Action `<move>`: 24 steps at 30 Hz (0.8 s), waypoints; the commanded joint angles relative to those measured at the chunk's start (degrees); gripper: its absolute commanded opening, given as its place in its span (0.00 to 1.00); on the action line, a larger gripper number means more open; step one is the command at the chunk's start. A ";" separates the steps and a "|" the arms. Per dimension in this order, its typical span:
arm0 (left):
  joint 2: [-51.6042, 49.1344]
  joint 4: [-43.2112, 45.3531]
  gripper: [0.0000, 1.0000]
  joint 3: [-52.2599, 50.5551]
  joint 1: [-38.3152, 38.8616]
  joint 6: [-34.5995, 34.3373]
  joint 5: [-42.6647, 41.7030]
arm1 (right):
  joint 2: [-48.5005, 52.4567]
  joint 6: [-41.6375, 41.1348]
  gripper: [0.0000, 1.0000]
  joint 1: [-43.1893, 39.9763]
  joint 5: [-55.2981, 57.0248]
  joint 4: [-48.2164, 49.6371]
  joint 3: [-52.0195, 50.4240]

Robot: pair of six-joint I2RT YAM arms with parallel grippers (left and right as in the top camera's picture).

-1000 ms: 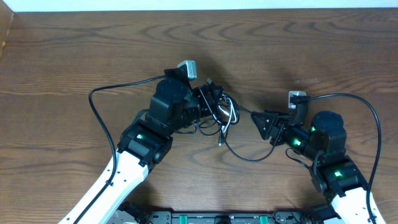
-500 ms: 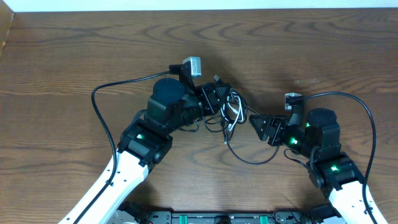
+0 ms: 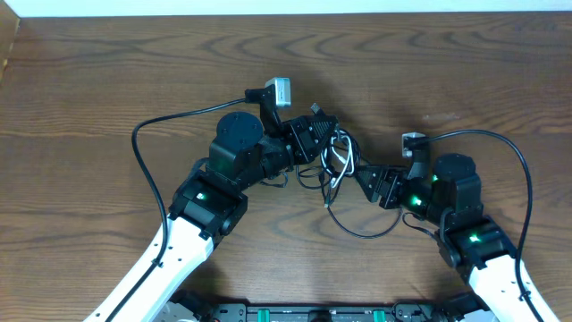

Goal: Untangle cables
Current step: 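Hold the cables with both grippers and stretch them apart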

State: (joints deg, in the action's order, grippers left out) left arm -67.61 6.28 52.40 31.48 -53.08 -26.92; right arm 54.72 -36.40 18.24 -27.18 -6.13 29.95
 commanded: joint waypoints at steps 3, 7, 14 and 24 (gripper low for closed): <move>0.66 1.68 0.08 0.44 -0.28 -4.59 -1.38 | 0.26 -0.42 0.61 2.58 -0.20 2.95 0.24; 0.66 3.58 0.08 0.44 -0.22 -5.81 -2.95 | 2.14 -0.39 0.61 5.22 -0.13 7.15 0.24; 0.66 3.72 0.08 0.44 -0.17 -6.23 -4.20 | 7.61 -0.42 0.59 7.65 -0.15 13.73 0.26; 0.66 6.16 0.08 0.44 -0.17 -10.36 -7.63 | 9.38 -0.37 0.13 7.69 10.91 18.16 0.24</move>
State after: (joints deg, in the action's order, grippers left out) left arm -67.61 11.31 52.40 31.48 -61.54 -31.42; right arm 63.37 -37.21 25.39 -23.27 12.14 29.91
